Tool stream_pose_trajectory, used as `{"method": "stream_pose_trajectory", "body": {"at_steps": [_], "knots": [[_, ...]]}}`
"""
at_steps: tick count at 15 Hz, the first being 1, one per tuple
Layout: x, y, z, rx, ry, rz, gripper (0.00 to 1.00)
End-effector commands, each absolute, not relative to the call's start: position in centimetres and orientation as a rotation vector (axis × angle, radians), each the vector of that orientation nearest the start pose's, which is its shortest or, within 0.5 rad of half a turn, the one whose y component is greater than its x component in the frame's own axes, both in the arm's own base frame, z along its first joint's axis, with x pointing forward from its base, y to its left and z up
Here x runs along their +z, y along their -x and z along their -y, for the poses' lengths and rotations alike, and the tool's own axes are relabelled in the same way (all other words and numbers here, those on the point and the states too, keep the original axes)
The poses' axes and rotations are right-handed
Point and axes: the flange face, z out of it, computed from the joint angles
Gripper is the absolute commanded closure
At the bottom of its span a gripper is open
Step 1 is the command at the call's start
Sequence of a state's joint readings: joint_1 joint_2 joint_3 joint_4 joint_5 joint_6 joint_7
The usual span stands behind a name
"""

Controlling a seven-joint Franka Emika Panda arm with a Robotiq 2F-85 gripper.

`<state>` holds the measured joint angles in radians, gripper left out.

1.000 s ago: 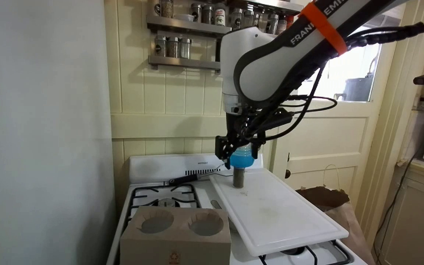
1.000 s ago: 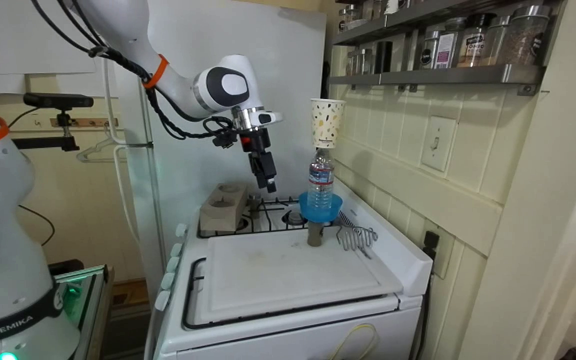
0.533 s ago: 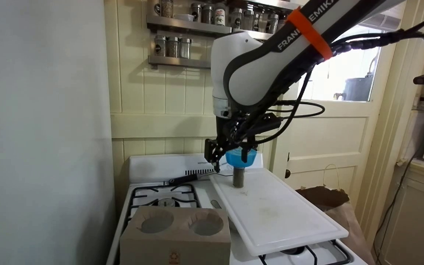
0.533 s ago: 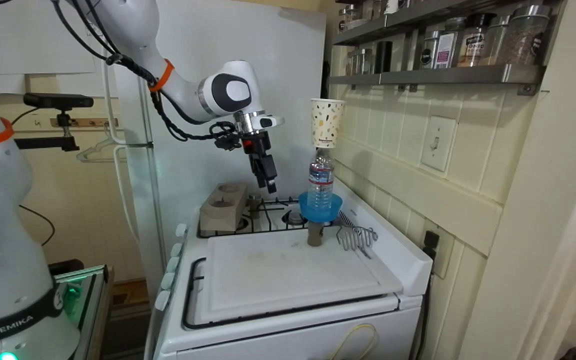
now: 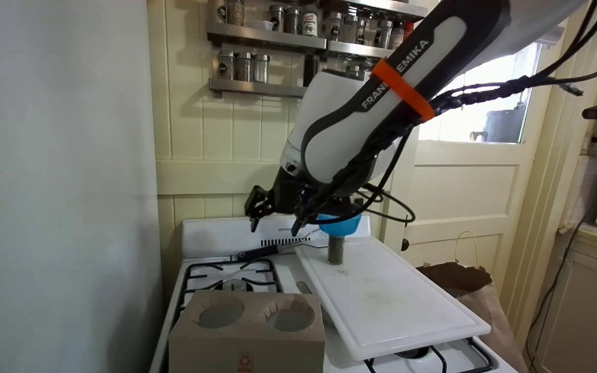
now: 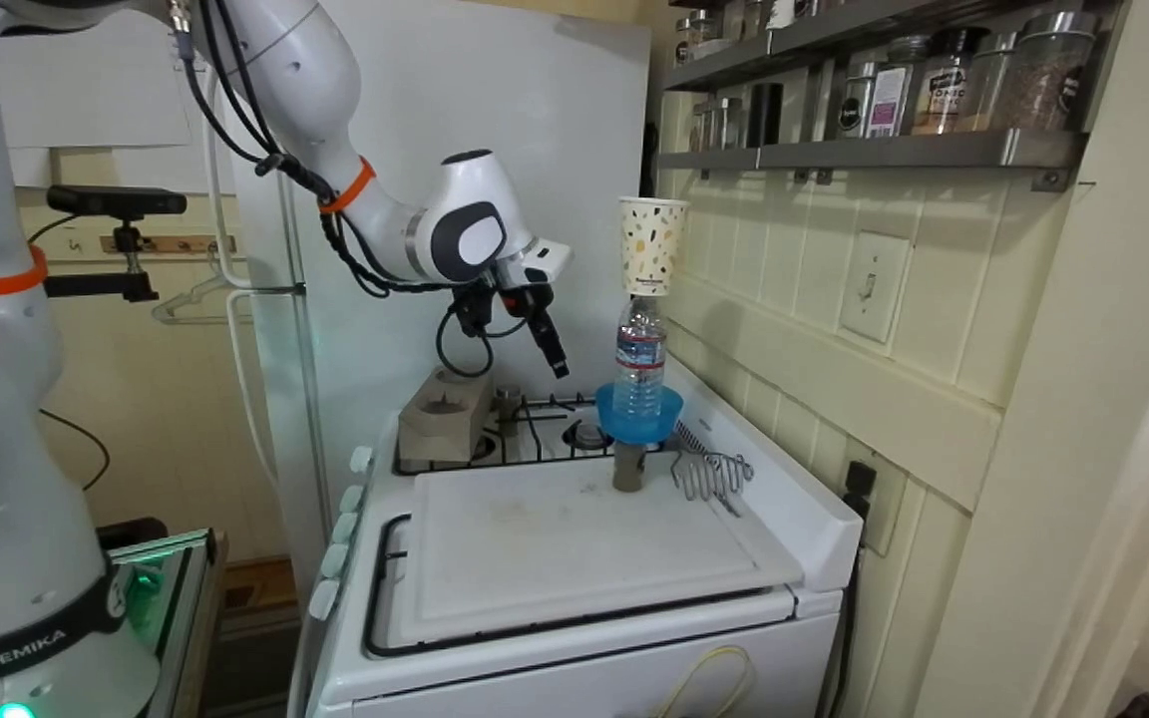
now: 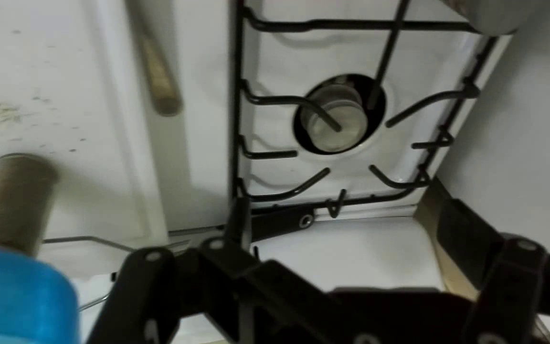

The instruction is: Remove the lid from the glass jar.

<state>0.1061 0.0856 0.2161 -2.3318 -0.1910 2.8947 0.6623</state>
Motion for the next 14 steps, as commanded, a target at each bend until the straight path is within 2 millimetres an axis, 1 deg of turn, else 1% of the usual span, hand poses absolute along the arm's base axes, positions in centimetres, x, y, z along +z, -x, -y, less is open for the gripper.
{"method": "stream_pose_trajectory", "body": {"at_steps": [1, 2, 3, 4, 6, 8, 10, 12, 14], "knots": [[32.6, -52.9, -22.7, -0.701, 2.690, -0.312, 0.00], [31.7, -52.6, -24.5, -0.687, 2.645, -0.319, 0.00], [31.3, -52.5, -26.4, -0.628, 2.597, -0.318, 0.00], [31.2, -52.3, -27.3, -0.586, 2.601, -0.296, 0.00], [31.1, -51.7, -27.8, -0.506, 2.624, -0.287, 0.00], [31.2, -51.5, -26.9, -0.449, 2.663, -0.316, 0.00], [31.9, -51.7, -24.8, -0.426, 2.695, -0.369, 0.00], [32.2, -52.0, -22.4, -0.335, 2.740, -0.440, 0.00], [32.2, -52.5, -21.2, -0.239, 2.772, -0.442, 0.00]]}}
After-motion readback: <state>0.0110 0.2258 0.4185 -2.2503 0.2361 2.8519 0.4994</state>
